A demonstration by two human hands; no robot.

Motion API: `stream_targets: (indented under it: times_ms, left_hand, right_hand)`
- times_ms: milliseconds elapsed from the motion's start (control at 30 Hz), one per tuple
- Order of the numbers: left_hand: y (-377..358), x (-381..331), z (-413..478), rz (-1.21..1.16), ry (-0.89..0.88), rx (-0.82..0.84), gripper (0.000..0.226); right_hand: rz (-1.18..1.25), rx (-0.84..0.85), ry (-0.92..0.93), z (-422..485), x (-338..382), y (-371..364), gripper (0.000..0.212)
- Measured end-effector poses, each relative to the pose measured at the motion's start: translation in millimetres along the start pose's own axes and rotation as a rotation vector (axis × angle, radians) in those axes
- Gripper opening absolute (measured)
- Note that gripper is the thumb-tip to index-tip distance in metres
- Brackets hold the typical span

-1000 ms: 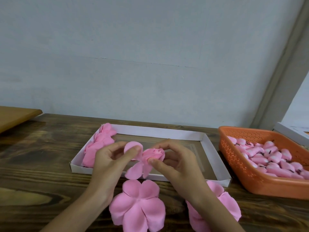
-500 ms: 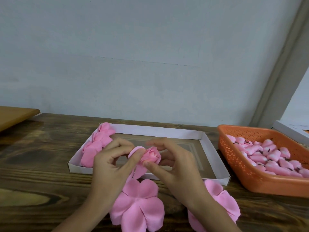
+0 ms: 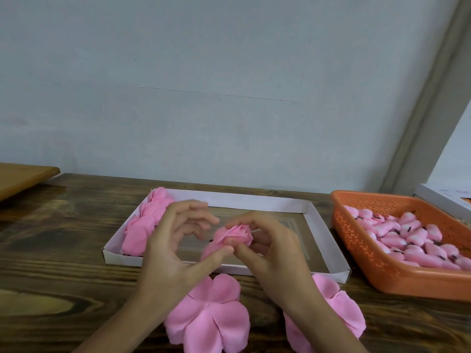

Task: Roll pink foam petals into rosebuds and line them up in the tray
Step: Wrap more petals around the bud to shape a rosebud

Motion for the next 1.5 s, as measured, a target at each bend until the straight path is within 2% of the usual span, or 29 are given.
stream_targets:
  times_ms: [67, 167, 233, 367, 467, 633, 700, 833, 933, 1100, 1333, 1500]
  left_hand:
    - [2.2, 8.8, 3.5, 0.037, 0.077, 0.028, 0.069]
    - [4.0, 20.7, 6.7, 0.050, 0.202, 0.079, 0.047]
    - [4.7, 23.2, 7.9, 0.036, 0.211, 0.079, 0.031]
    - [10.1, 25.5, 5.7, 0.016, 0.259, 0.010, 0.021]
    - [12.1, 24.8, 4.8, -0.054, 0.281, -0.032, 0.029]
    - [8.7, 20.7, 6.0, -0.059, 0.272, 0.008, 0.037]
    - [8.3, 21.7, 4.9, -0.068, 0.281, 0.019, 0.032]
    - [6.2, 22.3, 2.6, -0.055, 0.239, -0.025, 0.007]
    - [13.0, 28.8, -0.1, -0.081, 0.257, -0.137, 0.013]
    - [18.2, 26.1, -1.6, -0.047, 0.215, -0.200, 0.007]
    - [9.5, 1.9, -4.2, 0.084, 0.020, -0.159, 0.005]
    - [2.6, -3.0, -4.7, 0.097, -0.028, -0.126, 0.011]
  right_hand:
    - [0.054, -0.005, -0.045, 1.6, -3.0, 4.5, 0.023]
    - [0.098, -0.031, -0.089, 4.0, -5.4, 11.3, 0.017]
    - [0.117, -0.046, -0.110, 5.2, -8.2, 14.1, 0.015]
    - [0.132, -0.054, -0.148, 5.1, -14.7, 12.9, 0.016]
    - [0.146, -0.045, -0.182, 5.1, -18.5, 11.6, 0.015]
    - [0.197, -0.051, -0.226, 4.6, -23.2, 12.8, 0.014]
    - [0.223, -0.045, -0.239, 4.2, -23.5, 11.8, 0.014]
    - [0.173, -0.030, -0.211, 5.1, -21.9, 10.4, 0.014]
    - [0.151, -0.007, -0.185, 5.1, -18.0, 7.4, 0.015]
    - [0.103, 0.034, -0.134, 1.5, -10.4, -0.2, 0.015]
    - [-0.041, 0.006, -0.044, -3.9, -2.7, -9.2, 0.019]
    - [-0.077, -0.058, -0.031, -5.2, -2.2, -9.0, 0.025]
Point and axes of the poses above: each hand's wrist, its own z-axis towards the middle knuckle, its own y-axis out of the back of the hand, x = y × z, the point moved 7 cm from there along z, towards the middle knuckle, and after that the axes turned 2 degrees about -y, right-handed, at the moved point
